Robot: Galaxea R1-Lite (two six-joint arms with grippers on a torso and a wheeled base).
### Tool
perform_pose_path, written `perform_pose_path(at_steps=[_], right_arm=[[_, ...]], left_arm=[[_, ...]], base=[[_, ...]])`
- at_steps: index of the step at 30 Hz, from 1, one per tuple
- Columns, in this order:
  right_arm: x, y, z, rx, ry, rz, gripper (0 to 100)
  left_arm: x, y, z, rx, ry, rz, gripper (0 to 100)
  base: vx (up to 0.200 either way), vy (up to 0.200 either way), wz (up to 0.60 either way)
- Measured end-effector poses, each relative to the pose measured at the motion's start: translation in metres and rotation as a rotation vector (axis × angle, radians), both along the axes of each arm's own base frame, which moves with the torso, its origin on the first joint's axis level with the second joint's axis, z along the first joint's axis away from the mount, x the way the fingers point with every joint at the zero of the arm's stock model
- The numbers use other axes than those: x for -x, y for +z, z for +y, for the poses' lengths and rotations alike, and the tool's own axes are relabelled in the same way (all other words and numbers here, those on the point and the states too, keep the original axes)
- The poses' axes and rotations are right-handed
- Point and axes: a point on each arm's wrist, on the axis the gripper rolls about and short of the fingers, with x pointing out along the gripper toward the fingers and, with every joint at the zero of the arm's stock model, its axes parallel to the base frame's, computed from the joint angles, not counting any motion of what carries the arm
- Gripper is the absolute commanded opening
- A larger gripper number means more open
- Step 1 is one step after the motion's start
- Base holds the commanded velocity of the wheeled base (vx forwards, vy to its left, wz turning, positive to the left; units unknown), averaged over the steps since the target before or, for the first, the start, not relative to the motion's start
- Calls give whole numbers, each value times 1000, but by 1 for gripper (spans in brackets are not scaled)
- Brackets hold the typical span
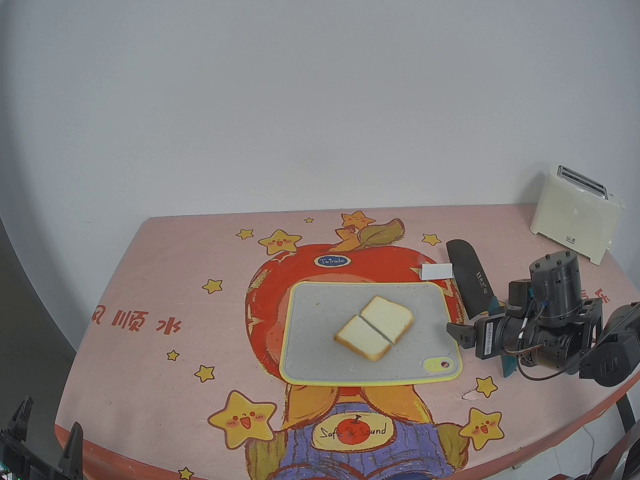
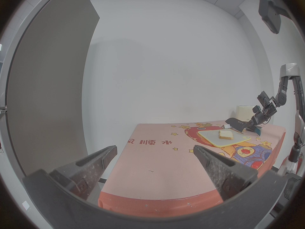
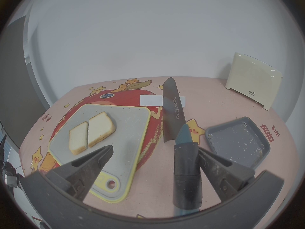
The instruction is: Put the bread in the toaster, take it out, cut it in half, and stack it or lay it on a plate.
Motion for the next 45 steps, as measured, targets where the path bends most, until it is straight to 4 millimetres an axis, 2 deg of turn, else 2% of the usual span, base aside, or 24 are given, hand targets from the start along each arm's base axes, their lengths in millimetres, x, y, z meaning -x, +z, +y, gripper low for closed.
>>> perform_pose_path(at_steps=[12,20,45], right_arm=[[1,1,2,-2,11,-6,100],[-1,5,4,-40,13,-76,100],[4,3,8,-40,41,-78,100]], left_arm=[[0,0,0,0,0,0,100],[0,0,0,0,-1,0,100],[0,0,0,0,0,0,100]], base=[[0,0,0],[0,0,0],[0,0,0]])
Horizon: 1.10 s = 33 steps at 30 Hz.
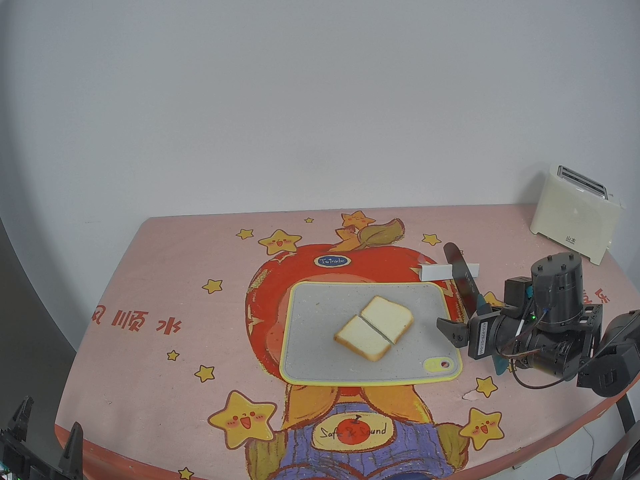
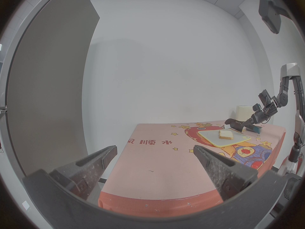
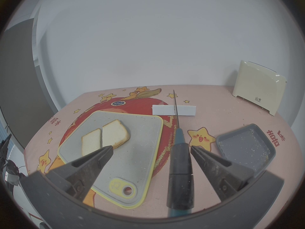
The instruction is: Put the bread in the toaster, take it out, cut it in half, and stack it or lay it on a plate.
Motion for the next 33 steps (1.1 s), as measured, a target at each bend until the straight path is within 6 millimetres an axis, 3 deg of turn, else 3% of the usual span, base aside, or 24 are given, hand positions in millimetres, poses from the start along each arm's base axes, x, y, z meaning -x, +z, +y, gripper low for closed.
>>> perform_pose_path(at_steps=[18,33], right_arm=[[2,10,-5,7,-6,-43,100],[27,45,-7,-5,56,-174,100]], left_arm=[[0,0,0,0,0,0,100],[0,0,0,0,0,0,100]], base=[[0,0,0],[0,0,0]])
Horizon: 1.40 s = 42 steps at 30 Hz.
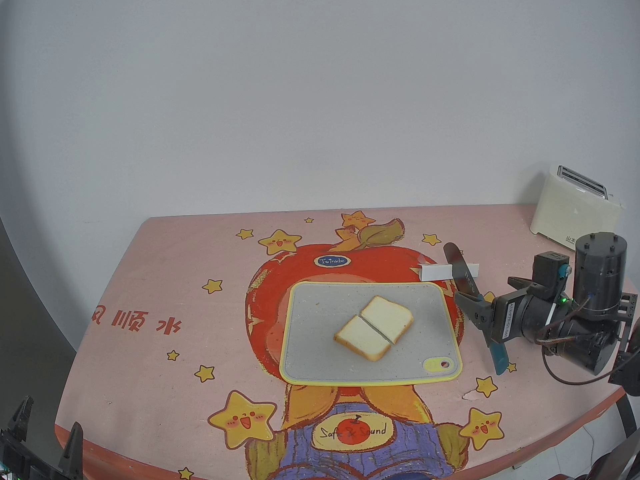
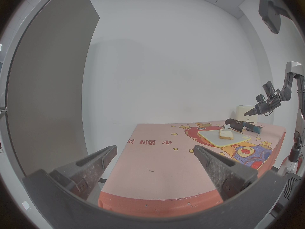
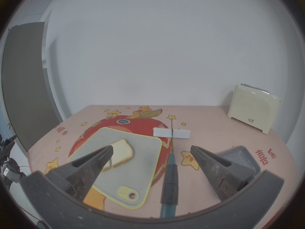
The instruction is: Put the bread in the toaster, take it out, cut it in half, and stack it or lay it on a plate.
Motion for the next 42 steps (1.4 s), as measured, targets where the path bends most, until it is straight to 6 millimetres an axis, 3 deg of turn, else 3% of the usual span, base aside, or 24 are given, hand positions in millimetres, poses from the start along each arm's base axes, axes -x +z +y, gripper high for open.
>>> perform_pose_path(at_steps=[13,20,30,37,42], right_arm=[[19,18,10,-55,123,-57,100],[12,37,24,-54,162,-51,100],[-34,58,49,-16,200,82,100],[-70,34,63,23,178,168,100],[-84,11,68,55,162,225,100]], left_arm=[[0,0,0,0,0,0,100],[0,0,0,0,-1,0,100],[0,0,0,0,0,0,100],[0,0,0,0,0,0,100],[0,0,0,0,0,0,100]], base=[[0,0,0],[0,0,0],[0,0,0],[0,0,0],[0,0,0]])
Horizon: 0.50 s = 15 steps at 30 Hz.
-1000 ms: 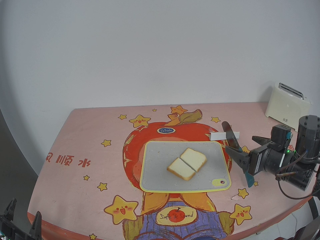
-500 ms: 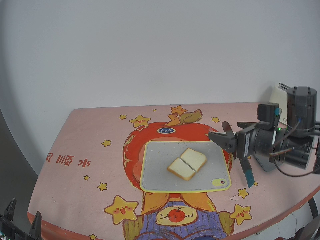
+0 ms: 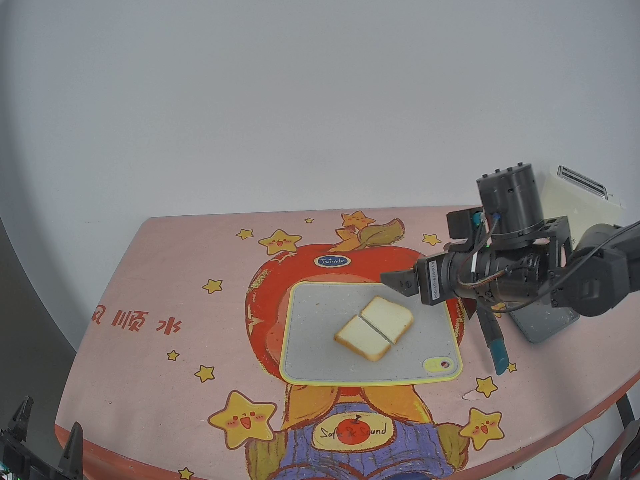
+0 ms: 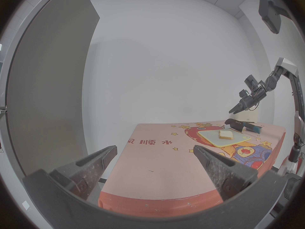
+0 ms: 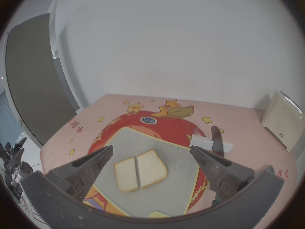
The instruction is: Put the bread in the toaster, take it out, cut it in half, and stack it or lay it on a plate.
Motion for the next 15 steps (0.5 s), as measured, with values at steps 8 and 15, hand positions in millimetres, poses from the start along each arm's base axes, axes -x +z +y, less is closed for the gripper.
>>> perform_pose_path(at_steps=[8,15], right_arm=[[-6,-22,5,49,-6,46,100],[-8,-35,6,82,-18,73,100]], left_arm=[[0,0,0,0,0,0,100],[0,0,0,0,0,0,100]], base=[[0,0,0],[0,0,0]])
